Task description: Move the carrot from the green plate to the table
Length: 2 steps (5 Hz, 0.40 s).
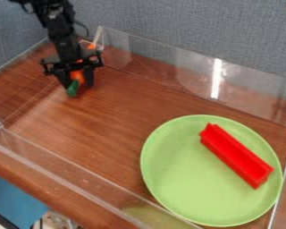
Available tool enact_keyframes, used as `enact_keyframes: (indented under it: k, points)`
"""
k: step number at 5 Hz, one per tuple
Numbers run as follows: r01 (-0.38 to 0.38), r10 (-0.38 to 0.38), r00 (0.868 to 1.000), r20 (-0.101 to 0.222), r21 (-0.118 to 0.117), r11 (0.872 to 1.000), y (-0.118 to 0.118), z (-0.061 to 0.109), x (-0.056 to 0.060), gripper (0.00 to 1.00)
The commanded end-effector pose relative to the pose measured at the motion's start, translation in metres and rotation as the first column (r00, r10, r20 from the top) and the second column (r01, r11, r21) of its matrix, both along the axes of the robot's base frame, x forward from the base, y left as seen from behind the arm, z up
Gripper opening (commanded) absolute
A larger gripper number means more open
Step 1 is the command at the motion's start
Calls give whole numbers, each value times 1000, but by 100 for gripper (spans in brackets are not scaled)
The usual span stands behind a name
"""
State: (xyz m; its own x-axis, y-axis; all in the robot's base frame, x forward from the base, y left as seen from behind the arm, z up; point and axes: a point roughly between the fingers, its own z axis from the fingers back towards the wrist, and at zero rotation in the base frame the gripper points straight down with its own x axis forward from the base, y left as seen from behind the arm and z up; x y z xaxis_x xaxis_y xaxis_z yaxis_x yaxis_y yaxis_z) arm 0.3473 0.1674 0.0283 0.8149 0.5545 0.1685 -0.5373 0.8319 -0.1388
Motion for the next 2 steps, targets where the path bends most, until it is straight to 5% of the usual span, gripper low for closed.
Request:
enact_keyframes:
  k: [1, 2]
  points:
    - [5, -7, 997, 79, 21, 1000, 9, 12, 0, 100]
    - [36, -38, 995, 91, 22, 999, -13, 11, 3, 0]
